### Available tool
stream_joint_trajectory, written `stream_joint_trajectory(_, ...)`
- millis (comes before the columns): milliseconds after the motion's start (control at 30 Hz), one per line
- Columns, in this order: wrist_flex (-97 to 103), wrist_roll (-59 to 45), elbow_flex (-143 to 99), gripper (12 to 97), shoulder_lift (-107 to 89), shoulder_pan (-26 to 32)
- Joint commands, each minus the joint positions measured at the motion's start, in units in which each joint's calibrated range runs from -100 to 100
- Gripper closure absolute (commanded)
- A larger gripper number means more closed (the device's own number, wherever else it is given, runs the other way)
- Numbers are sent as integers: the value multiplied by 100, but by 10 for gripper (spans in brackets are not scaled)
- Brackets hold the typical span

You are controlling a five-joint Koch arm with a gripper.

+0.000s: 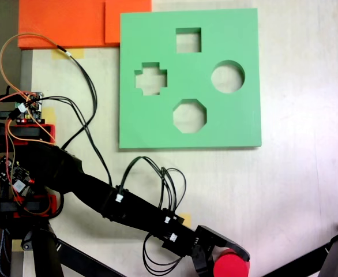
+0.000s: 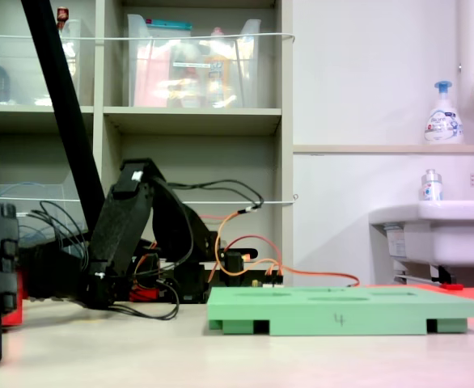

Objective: Put the cylinder block into the corresponding hole

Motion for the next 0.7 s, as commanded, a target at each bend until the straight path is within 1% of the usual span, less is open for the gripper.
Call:
stream_joint_trajectory(0,-19,39,-37,705,-774,49)
stream_joint_trajectory(667,-19,-15,-1473,705,-3413,630)
